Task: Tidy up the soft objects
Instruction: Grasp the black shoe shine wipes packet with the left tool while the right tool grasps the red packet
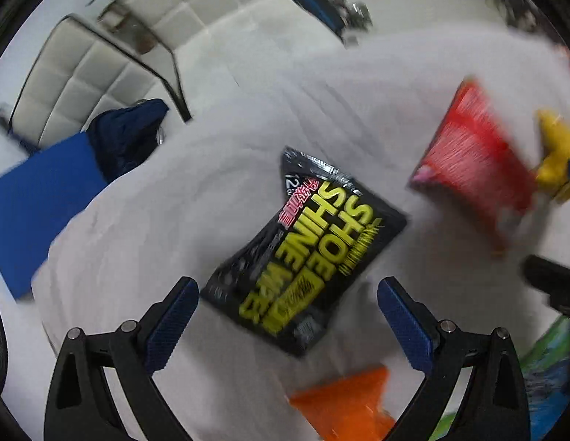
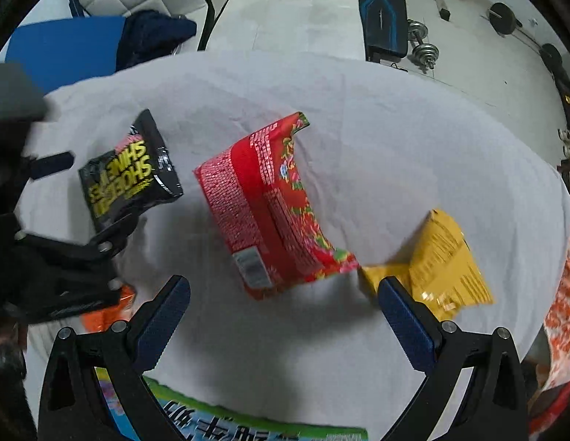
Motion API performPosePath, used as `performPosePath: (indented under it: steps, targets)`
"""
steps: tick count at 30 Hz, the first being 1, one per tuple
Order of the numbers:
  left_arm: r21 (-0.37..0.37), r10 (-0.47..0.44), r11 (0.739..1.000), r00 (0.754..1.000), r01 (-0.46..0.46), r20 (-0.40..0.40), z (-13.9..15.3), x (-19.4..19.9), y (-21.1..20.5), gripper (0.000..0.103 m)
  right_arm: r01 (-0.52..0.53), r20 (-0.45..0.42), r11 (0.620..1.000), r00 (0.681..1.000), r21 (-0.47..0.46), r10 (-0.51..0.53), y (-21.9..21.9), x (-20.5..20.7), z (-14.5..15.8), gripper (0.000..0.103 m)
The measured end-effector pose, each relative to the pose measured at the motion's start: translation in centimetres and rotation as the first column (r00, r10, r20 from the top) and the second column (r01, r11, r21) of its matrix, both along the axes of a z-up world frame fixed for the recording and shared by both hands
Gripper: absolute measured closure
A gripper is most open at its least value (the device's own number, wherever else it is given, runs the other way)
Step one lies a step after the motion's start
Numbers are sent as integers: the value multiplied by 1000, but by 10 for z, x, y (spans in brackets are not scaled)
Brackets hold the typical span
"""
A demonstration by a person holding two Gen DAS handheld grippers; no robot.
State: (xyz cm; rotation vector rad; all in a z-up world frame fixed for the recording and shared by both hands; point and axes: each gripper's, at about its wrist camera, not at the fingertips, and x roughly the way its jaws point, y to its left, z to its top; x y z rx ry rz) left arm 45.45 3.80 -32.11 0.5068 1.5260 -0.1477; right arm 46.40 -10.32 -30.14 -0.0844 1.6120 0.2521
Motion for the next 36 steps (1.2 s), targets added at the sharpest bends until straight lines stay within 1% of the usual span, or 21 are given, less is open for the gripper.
performPosePath:
  steps: [2, 4, 6, 8, 10, 11, 12, 13, 15, 16, 17, 19, 22, 23, 24, 26, 28, 31, 33, 35, 36]
  targets:
    - [-2, -34, 999, 999, 34, -27, -14, 3, -4, 3, -5, -8, 1000, 1000, -10, 5, 3, 4, -7, 0]
    - [-74, -33, 997, 999, 31, -24, -14, 10, -3, 14, -6, -14, 1000, 1000, -13, 6, 7, 9, -16, 0]
    - [-148, 56, 987, 997, -64, -60, -12, 17, 5, 38, 3, -24, 1000, 1000, -5, -4, 11, 15, -22, 0]
    - [-165, 133, 976, 989, -142, -62, -9, 19, 10, 45, 24, -27, 1000, 999, -12, -24, 13, 19, -27, 1]
    - [-166, 255, 949, 963, -267, -88, -7, 18, 21, 46, 46, -24, 998, 999, -30, -47, 14, 21, -31, 3]
    - [-164, 326, 926, 939, -341, -112, -7, 16, 28, 46, 55, -22, 998, 998, -42, -56, 15, 21, -32, 9]
    - [-173, 419, 882, 898, -437, -134, -8, 11, 38, 46, 66, -21, 996, 997, -64, -68, 15, 22, -35, 15]
    - [-187, 467, 853, 873, -487, -143, -7, 8, 44, 46, 76, -24, 994, 997, -83, -78, 15, 21, -37, 19]
    - [-203, 537, 806, 831, -556, -144, -6, 3, 51, 45, 118, -39, 990, 992, -80, -121, 11, 21, -40, 23]
    - [-211, 556, 790, 818, -576, -149, -6, 0, 53, 44, 148, -51, 985, 987, -86, -153, 8, 20, -40, 24]
    - [-221, 563, 784, 814, -581, -142, -6, 0, 54, 43, 168, -73, 982, 982, -86, -174, 6, 19, -41, 25]
    - [-213, 553, 790, 819, -574, -157, -7, -2, 49, 39, 179, -129, 982, 974, -65, -186, 6, 13, -44, 28]
    - [-175, 485, 846, 863, -504, -141, -11, -4, 37, 36, 175, -164, 983, 970, -58, -182, 11, 11, -50, 27]
    - [-162, 469, 859, 873, -486, -131, -11, -3, 33, 36, 176, -161, 982, 970, -64, -184, 13, 12, -52, 24]
    - [-163, 467, 861, 876, -482, -121, -11, -4, 31, 37, 183, -157, 980, 969, -75, -193, 16, 14, -53, 23]
    - [-179, 489, 846, 864, -503, -119, -9, -3, 31, 39, 178, -158, 977, 968, -117, -195, 24, 18, -56, 23]
    - [-182, 495, 844, 863, -505, -101, -7, -12, 29, 45, 152, -151, 976, 973, -157, -176, 31, 22, -58, 24]
    - [-191, 507, 837, 858, -512, -79, -2, -14, 29, 50, 173, -138, 973, 971, -154, -194, 36, 23, -57, 26]
    - [-196, 513, 834, 856, -516, -69, -5, -18, 29, 53, 185, -129, 971, 970, -152, -205, 33, 22, -54, 31]
    - [-200, 515, 833, 855, -516, -59, 1, -22, 30, 53, 180, -96, 971, 976, -160, -197, 32, 21, -45, 54]
    - [-205, 514, 834, 856, -513, -53, 5, -23, 31, 53, 169, -75, 969, 980, -180, -185, 28, 18, -34, 55]
